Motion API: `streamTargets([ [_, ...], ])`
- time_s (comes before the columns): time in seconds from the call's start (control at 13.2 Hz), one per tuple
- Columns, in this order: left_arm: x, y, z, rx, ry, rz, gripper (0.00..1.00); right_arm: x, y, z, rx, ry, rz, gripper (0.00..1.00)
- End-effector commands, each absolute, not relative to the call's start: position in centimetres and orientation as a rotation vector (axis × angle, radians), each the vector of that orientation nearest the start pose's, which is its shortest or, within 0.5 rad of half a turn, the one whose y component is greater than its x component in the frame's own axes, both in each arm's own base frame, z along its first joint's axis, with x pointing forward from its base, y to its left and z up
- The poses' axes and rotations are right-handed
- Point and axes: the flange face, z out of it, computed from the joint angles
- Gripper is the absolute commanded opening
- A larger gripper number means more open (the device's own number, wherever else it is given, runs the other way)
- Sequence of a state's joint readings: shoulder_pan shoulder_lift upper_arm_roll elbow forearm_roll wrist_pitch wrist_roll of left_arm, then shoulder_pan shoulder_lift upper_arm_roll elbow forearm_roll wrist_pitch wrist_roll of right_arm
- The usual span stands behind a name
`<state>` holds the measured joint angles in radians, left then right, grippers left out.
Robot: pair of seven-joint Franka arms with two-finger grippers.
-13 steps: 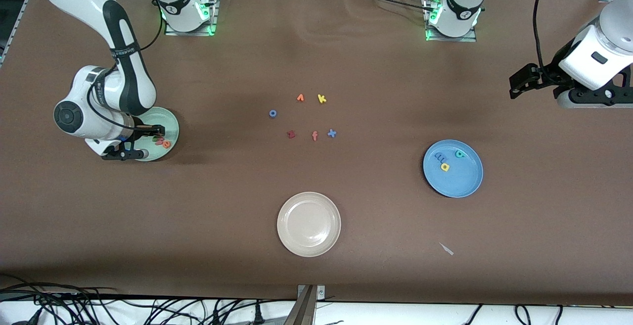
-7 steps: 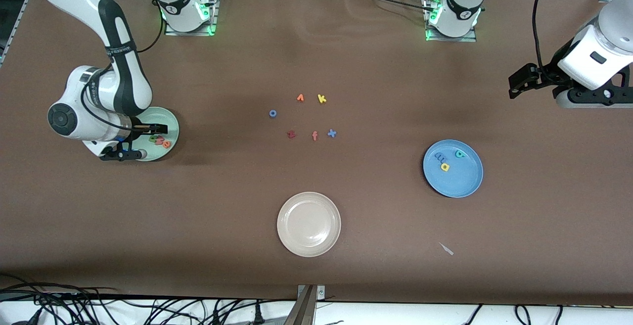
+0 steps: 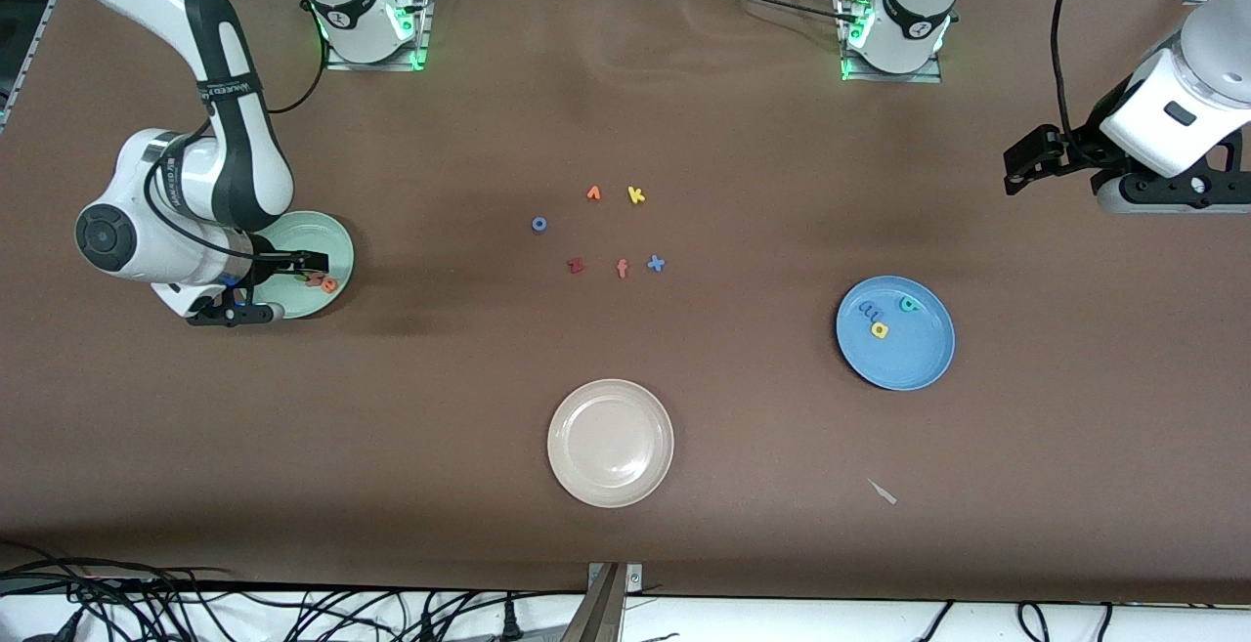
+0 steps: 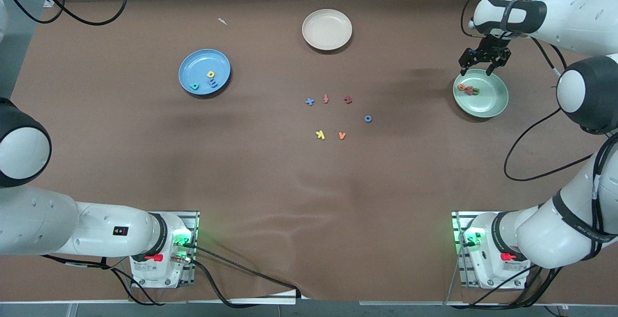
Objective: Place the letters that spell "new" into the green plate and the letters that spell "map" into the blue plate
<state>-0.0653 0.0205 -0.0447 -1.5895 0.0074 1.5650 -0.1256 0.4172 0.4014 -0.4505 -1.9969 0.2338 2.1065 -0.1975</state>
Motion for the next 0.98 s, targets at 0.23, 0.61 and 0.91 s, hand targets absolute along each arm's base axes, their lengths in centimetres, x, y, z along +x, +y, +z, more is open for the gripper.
streamTargets([
  [0.23, 55.6, -6.3, 60.9, -3.124, 0.002, 0.074, 1.00, 58.3, 2.5, 27.0, -3.075, -0.018, 0.348, 1.00],
  [0.61, 55.6, -6.3, 60.9, -3.124, 0.002, 0.074, 1.00, 58.4, 3.8, 27.2, -3.083, 0.012, 0.345, 1.00],
  [0.91, 55.6, -6.3, 60.9, -3.124, 0.002, 0.074, 1.00, 58.4, 5.5, 27.5, -3.087, 0.016, 0.345, 1.00],
])
